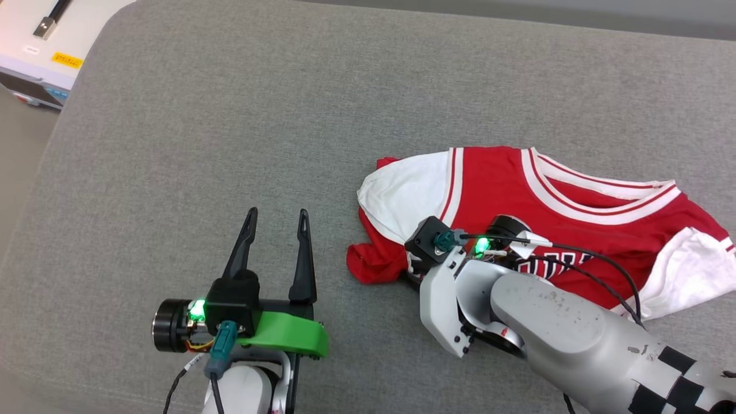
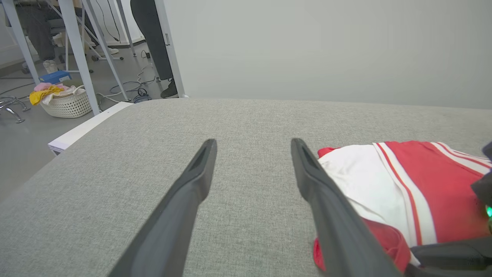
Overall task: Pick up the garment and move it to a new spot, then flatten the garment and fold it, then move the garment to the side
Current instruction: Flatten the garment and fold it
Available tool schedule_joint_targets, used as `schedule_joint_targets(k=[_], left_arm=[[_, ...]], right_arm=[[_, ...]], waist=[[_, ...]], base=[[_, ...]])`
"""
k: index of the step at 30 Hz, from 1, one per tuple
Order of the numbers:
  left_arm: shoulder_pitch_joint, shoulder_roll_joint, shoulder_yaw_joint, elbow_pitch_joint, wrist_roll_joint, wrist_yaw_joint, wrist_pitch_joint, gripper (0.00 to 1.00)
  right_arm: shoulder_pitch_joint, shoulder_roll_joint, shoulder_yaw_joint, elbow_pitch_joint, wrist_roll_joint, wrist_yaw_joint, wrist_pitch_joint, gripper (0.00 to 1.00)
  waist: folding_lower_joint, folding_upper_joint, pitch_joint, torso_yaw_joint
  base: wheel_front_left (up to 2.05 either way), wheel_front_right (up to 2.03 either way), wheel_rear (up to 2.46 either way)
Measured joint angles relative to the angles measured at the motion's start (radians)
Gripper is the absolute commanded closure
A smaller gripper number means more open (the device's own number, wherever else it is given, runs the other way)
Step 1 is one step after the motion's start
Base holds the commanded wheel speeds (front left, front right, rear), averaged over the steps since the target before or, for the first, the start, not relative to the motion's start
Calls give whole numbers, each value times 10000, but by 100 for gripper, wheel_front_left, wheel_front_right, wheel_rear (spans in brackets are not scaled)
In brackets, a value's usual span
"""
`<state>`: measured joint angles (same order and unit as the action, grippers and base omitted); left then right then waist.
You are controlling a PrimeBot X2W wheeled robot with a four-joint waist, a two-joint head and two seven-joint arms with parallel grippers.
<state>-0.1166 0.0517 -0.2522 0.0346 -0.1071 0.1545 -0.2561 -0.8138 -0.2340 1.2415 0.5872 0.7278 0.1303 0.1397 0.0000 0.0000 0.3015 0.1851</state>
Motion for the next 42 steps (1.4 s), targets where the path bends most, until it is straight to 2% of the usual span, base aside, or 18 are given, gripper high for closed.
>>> schedule_joint_targets(k=[2,3,4,9,12,17,22,26,30,34,37,40,42], left_arm=[[-24,0,46,15,4,2,0,0],[-27,0,56,46,4,-2,0,0],[-27,0,73,71,13,-6,2,0],[35,0,270,113,90,-54,0,0],[166,0,368,102,148,-102,0,0],[387,0,596,2,307,-196,0,0],[452,21,771,-102,414,-343,0,0],[445,98,897,-140,564,-514,0,0],[304,320,1060,-247,566,-742,0,0],[-265,581,1200,-343,560,-1187,0,0],[-965,880,1208,-267,520,-1783,0,0],[-1941,1325,997,337,351,-2418,0,0],[-2644,1664,731,817,169,-2654,140,0]], right_arm=[[-80,86,117,186,2,2,-368,100],[-104,96,178,265,-31,12,-646,68],[-105,98,213,332,-59,12,-917,0],[-109,-73,-307,533,-412,12,-2966,0],[-56,-364,-920,362,-903,12,-3553,0],[975,-913,-3275,-564,-1939,12,-3908,0],[2877,-1116,-6598,-2088,-3461,12,-3925,0],[4670,-625,-9191,-3693,-4855,12,-3960,0],[6181,234,-11039,-5003,-5916,12,-3985,0],[7169,890,-11996,-5708,-6468,12,-3986,0],[7587,1156,-12353,-6006,-6677,12,-3985,0],[7764,1317,-12565,-6172,-6830,12,-3985,0],[7777,1398,-12590,-6287,-6918,12,-3985,0]], waist=[[0,0,-29,-82],[0,0,-64,-122],[0,0,-103,-149],[0,0,-466,-346],[0,0,-706,-464],[0,0,-1112,-753],[0,1,-1393,-1079],[0,0,-1547,-1291],[0,0,-1637,-1488],[0,0,-1651,-1667],[0,0,-1595,-1801],[0,0,-1474,-1936],[0,0,-1393,-2041]], base=[[0,0,0],[0,0,0],[0,0,0],[0,0,0],[0,0,0],[0,0,0],[0,0,0],[0,0,0],[0,0,0],[0,0,0],[0,0,0],[0,0,0],[0,0,0]])
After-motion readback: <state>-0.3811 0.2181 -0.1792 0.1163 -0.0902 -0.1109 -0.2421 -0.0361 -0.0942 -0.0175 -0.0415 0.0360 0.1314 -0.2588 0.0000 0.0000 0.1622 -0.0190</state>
